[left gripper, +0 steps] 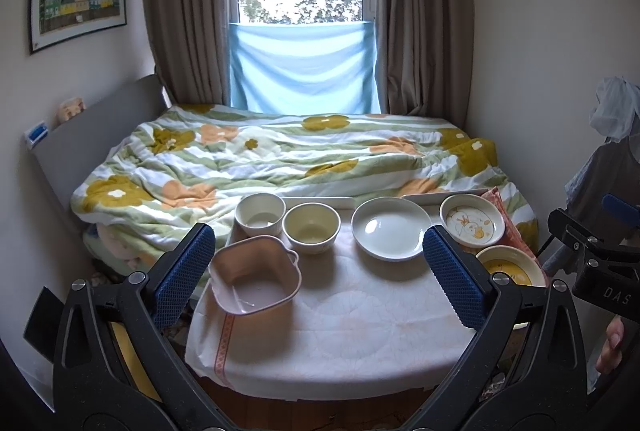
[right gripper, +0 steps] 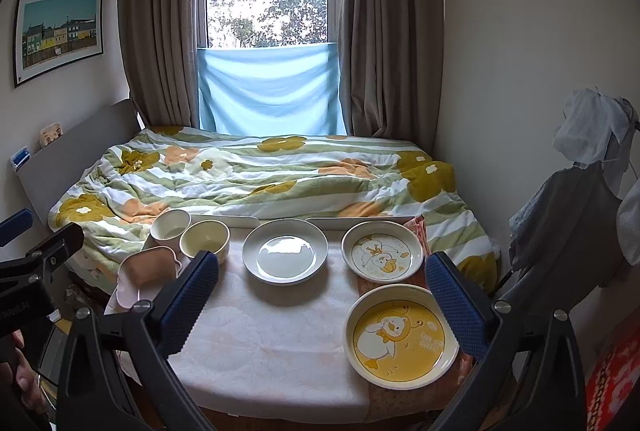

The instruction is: Organize plates and bowls

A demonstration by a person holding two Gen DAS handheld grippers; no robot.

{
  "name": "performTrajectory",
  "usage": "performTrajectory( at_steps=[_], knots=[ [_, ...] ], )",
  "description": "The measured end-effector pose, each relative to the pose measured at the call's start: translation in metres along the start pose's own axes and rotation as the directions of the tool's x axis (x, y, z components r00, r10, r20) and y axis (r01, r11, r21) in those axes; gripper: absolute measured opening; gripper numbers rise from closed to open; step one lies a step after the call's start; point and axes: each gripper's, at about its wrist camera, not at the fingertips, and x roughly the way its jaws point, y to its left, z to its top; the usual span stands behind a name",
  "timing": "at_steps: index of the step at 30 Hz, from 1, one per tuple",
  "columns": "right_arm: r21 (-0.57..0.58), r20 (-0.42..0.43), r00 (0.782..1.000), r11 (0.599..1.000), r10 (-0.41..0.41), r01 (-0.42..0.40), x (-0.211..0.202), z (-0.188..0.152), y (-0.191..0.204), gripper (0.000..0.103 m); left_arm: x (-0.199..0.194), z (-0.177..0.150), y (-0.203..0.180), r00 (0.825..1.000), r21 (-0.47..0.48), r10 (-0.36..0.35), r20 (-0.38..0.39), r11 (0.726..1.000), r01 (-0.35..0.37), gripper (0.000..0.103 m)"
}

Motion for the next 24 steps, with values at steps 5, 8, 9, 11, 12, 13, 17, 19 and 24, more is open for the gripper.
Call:
performTrajectory(
  at_steps=[5, 8, 9, 11, 12, 13, 17, 19, 24],
  knots=[
    [0.001, 0.000, 1.000, 1.000, 0.001, -0.001, 0.0000, -0.0003, -0.0002, 0.103, -0.0002, -0.0001, 0.0001, 1.000, 0.002, 0.001, -0.001, 1.000, -0.001, 0.103],
    [0.001, 0.001, 1.000, 1.000, -0.003, 0.003, -0.0007, -0.0001, 0.0003, 0.103, -0.0008, -0.0002, 0.0002, 1.000, 0.001, -0.001, -0.001, 1.000, 0.001, 0.103],
    [0.003, 0.003, 1.000, 1.000, -0.003, 0.003, -0.0011, -0.0001, 0.0001, 0.103, -0.0004, -0.0001, 0.0000, 1.000, 0.001, 0.001, -0.001, 1.000, -0.001, 0.103],
    [0.006, 0.006, 1.000, 1.000, -0.004, 0.004, -0.0022, -0.0005, -0.0014, 0.103, -0.0010, -0.0005, -0.0005, 1.000, 0.001, 0.000, 0.000, 1.000, 0.000, 0.103],
    [0.008, 0.006, 1.000, 1.000, -0.006, 0.005, -0.0026, -0.0005, -0.0011, 0.103, -0.0005, 0.0002, -0.0003, 1.000, 0.001, 0.000, 0.000, 1.000, 0.000, 0.103],
    [0.010, 0.005, 1.000, 1.000, -0.006, 0.006, -0.0026, 0.0000, -0.0014, 0.103, -0.0004, 0.0004, -0.0004, 1.000, 0.001, -0.001, -0.001, 1.000, 0.001, 0.103],
    [0.009, 0.004, 1.000, 1.000, -0.005, 0.005, -0.0029, -0.0003, -0.0012, 0.103, -0.0007, -0.0004, -0.0014, 1.000, 0.001, 0.000, -0.002, 1.000, 0.000, 0.103],
    [0.007, 0.006, 1.000, 1.000, -0.005, 0.005, -0.0024, -0.0007, -0.0016, 0.103, -0.0002, -0.0002, -0.0010, 1.000, 0.001, -0.002, -0.003, 1.000, 0.002, 0.103],
    [0.009, 0.004, 1.000, 1.000, -0.004, 0.004, -0.0027, -0.0009, -0.0017, 0.103, 0.0010, 0.0010, -0.0010, 1.000, 0.000, -0.002, -0.004, 1.000, 0.002, 0.103]
  ],
)
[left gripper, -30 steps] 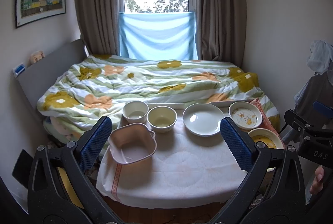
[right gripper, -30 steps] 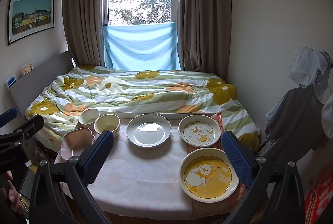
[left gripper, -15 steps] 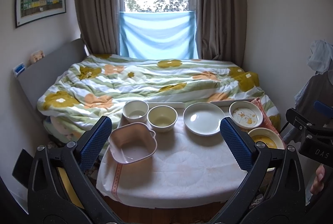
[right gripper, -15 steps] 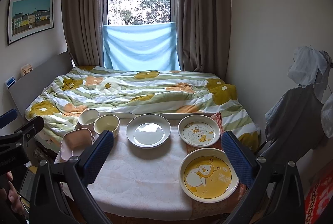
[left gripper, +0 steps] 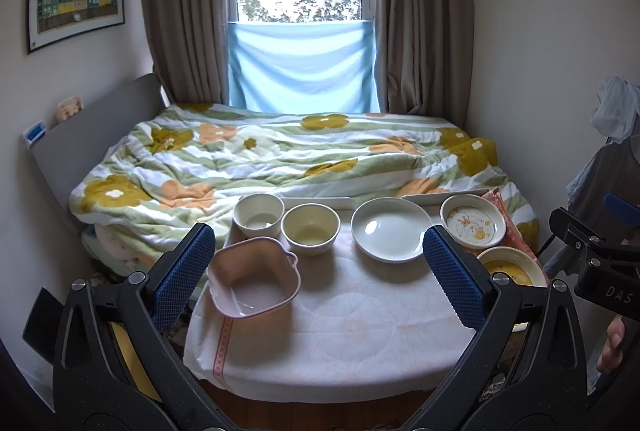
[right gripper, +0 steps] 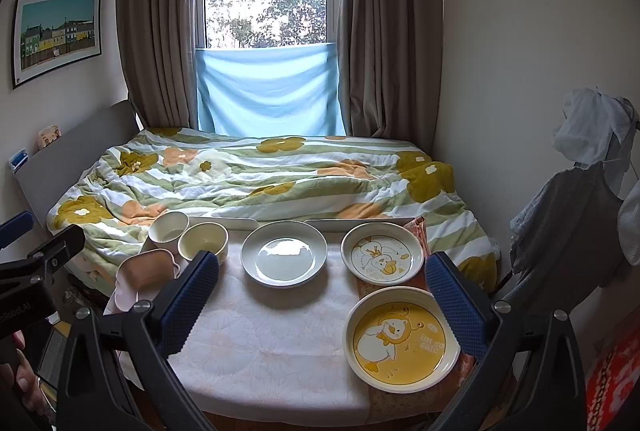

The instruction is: Organize plates and bowls

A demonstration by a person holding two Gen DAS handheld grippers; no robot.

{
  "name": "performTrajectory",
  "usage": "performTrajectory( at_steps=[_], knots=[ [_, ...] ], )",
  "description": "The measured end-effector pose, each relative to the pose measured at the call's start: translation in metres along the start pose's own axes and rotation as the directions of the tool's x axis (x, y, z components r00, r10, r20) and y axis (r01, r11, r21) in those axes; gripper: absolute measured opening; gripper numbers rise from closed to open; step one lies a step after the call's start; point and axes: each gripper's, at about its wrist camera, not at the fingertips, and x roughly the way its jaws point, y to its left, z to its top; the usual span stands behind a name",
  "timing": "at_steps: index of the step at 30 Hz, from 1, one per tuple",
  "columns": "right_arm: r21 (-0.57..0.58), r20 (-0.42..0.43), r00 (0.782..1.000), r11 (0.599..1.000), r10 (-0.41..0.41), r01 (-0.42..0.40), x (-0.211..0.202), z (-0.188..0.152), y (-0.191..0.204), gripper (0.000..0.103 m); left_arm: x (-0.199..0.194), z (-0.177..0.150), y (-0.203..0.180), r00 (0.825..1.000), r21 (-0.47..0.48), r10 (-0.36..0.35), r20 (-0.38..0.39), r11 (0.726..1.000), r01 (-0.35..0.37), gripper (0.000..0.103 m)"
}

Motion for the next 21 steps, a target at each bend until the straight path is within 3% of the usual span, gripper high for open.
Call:
performTrajectory(
  at_steps=[10, 15, 18, 21],
  knots=[
    [0.001, 0.002, 1.000, 1.000, -0.001, 0.001, 0.000, 0.001, 0.000, 0.103, 0.002, 0.002, -0.001, 1.000, 0.005, 0.005, 0.005, 1.000, -0.005, 0.103],
    [0.005, 0.005, 1.000, 1.000, -0.005, 0.005, 0.001, 0.002, 0.000, 0.103, 0.002, 0.009, -0.006, 0.998, 0.031, 0.024, 0.050, 0.999, -0.025, 0.103],
    [0.021, 0.003, 1.000, 1.000, -0.009, 0.008, 0.002, 0.006, -0.004, 0.103, 0.001, 0.016, -0.010, 0.997, 0.044, 0.012, 0.083, 0.999, -0.015, 0.103],
    [0.049, -0.012, 1.000, 0.999, -0.018, 0.019, 0.007, 0.011, -0.013, 0.103, 0.007, 0.023, -0.015, 0.997, 0.055, -0.037, 0.067, 0.998, 0.034, 0.103]
  ],
)
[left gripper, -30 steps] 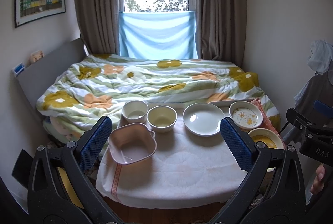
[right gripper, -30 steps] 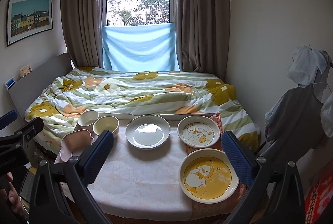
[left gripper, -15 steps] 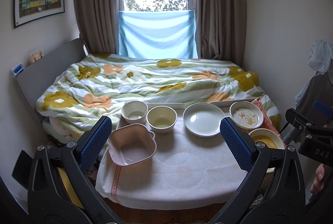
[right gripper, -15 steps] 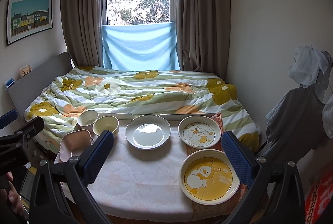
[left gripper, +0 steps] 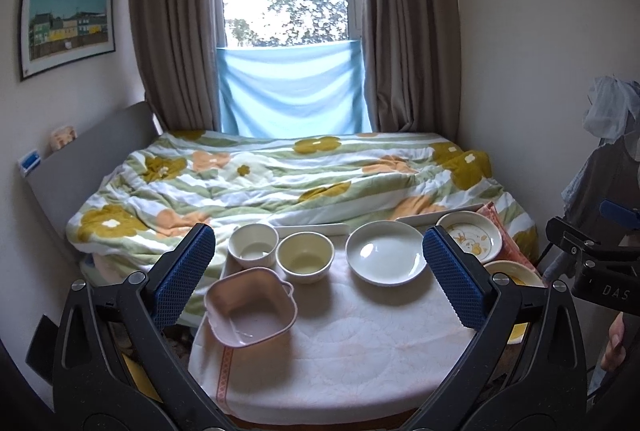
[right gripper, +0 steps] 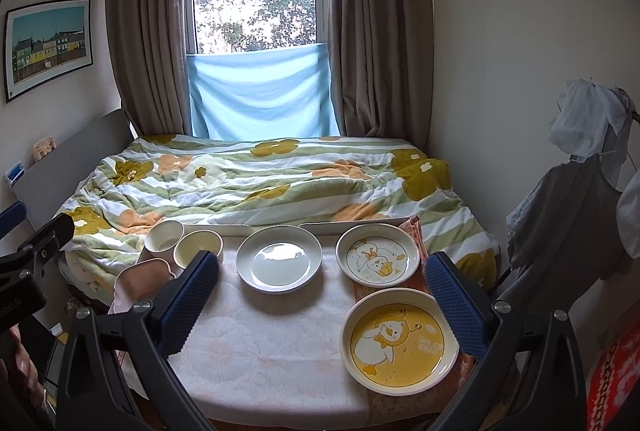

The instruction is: Organize plates and bowls

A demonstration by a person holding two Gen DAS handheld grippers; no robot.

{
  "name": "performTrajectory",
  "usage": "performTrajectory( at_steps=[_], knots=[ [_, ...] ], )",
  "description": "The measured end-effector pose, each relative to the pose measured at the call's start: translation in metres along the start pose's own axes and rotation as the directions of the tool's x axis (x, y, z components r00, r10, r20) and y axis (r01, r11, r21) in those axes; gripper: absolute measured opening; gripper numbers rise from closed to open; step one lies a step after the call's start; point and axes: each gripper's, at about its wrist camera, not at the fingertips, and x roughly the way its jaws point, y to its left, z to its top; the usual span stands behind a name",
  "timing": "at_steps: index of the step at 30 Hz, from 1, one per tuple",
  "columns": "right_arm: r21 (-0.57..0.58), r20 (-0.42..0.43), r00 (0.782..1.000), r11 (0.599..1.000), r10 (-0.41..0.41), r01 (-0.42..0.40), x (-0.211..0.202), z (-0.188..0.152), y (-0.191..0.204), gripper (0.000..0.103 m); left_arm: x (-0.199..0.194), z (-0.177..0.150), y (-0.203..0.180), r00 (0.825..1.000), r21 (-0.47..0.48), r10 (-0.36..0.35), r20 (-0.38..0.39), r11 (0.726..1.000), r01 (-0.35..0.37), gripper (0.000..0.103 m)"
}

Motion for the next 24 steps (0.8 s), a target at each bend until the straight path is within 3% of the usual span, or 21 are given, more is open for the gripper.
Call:
performTrajectory(
  at_steps=[4, 9, 15, 19, 24],
  knots=[
    [0.069, -0.055, 0.998, 0.997, -0.038, 0.042, 0.009, -0.006, -0.024, 0.103, 0.028, 0.002, -0.018, 0.992, 0.036, -0.100, -0.079, 0.994, 0.104, 0.103],
    [0.163, -0.142, 0.987, 0.982, -0.077, 0.100, 0.029, -0.037, -0.070, 0.103, 0.078, -0.015, -0.062, 0.953, 0.075, -0.215, -0.212, 0.969, 0.235, 0.103],
    [0.253, -0.256, 0.966, 0.961, -0.044, 0.111, 0.063, -0.082, -0.141, 0.103, 0.146, -0.058, -0.132, 0.854, 0.042, -0.329, -0.404, 0.925, 0.377, 0.103],
    [0.306, -0.315, 0.947, 0.951, 0.062, 0.040, 0.096, -0.112, -0.179, 0.086, 0.187, -0.092, -0.176, 0.788, 0.008, -0.358, -0.501, 0.908, 0.419, 0.103],
    [0.365, -0.375, 0.906, 0.930, 0.197, -0.051, 0.137, -0.147, -0.208, 0.067, 0.229, -0.136, -0.220, 0.724, -0.004, -0.342, -0.599, 0.905, 0.424, 0.100]
  ],
)
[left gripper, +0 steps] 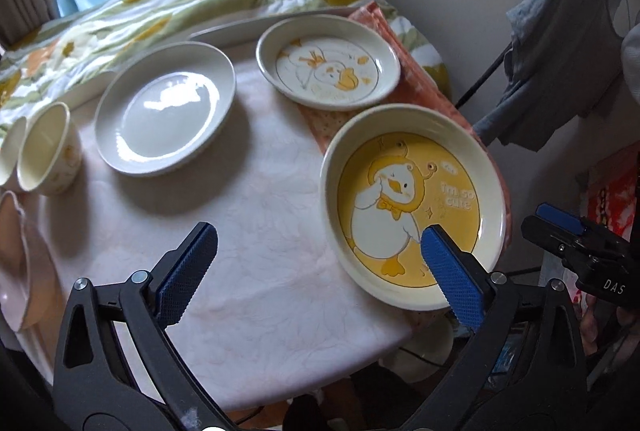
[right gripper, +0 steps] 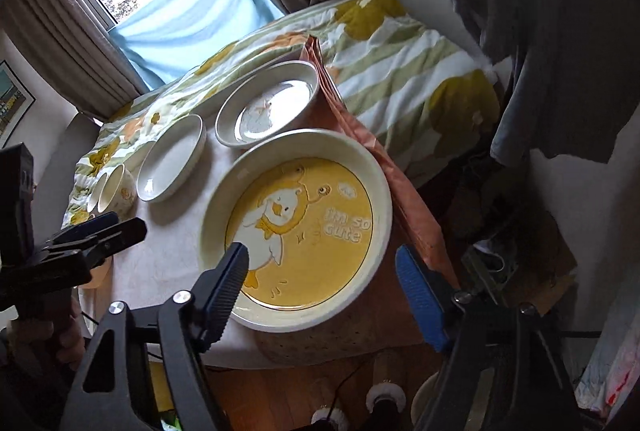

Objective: Organize plates and bowls
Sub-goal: 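Reach the left gripper to the rim of the yellow duck plate and close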

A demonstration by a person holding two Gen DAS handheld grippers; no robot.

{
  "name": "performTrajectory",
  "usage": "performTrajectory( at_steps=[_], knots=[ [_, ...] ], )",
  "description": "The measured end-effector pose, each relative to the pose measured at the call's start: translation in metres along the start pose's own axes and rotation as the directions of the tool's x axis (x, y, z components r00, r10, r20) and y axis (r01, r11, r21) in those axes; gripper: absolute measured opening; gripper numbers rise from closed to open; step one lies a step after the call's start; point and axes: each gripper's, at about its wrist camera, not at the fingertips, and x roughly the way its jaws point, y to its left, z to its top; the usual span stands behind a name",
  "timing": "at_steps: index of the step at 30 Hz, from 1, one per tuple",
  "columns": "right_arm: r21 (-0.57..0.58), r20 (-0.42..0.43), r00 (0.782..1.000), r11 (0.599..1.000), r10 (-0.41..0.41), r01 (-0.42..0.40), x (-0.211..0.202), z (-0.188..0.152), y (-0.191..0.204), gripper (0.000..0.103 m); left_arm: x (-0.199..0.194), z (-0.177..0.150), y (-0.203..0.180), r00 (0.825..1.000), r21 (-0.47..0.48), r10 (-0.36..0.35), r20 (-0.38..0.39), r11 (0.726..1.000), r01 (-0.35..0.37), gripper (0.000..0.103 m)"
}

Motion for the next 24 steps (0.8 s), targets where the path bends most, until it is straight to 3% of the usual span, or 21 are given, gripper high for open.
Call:
performTrajectory(
  at_steps=[4, 9, 16, 24],
  knots=[
    [0.008, -0.076, 0.996, 0.999, 0.051, -0.051, 0.033, 0.001, -0.022, 0.052, 0.038, -0.002, -0.005, 0.998, -0.021, -0.006, -0.060, 1.000, 0.004, 0.089],
    [-0.002, -0.104, 0.992, 0.997, 0.076, -0.077, 0.053, 0.009, -0.035, 0.036, 0.065, -0.001, -0.006, 0.994, -0.049, -0.013, -0.106, 0.999, 0.008, 0.072],
    [-0.028, -0.129, 0.988, 0.995, 0.088, -0.092, 0.068, 0.023, -0.048, 0.016, 0.081, 0.002, -0.002, 0.989, -0.087, -0.031, -0.143, 0.996, 0.018, 0.018],
    [-0.091, -0.138, 0.988, 0.993, 0.064, -0.077, 0.075, 0.026, -0.045, 0.013, 0.082, 0.004, -0.003, 0.991, -0.087, 0.000, -0.134, 0.996, -0.011, 0.017]
  ],
)
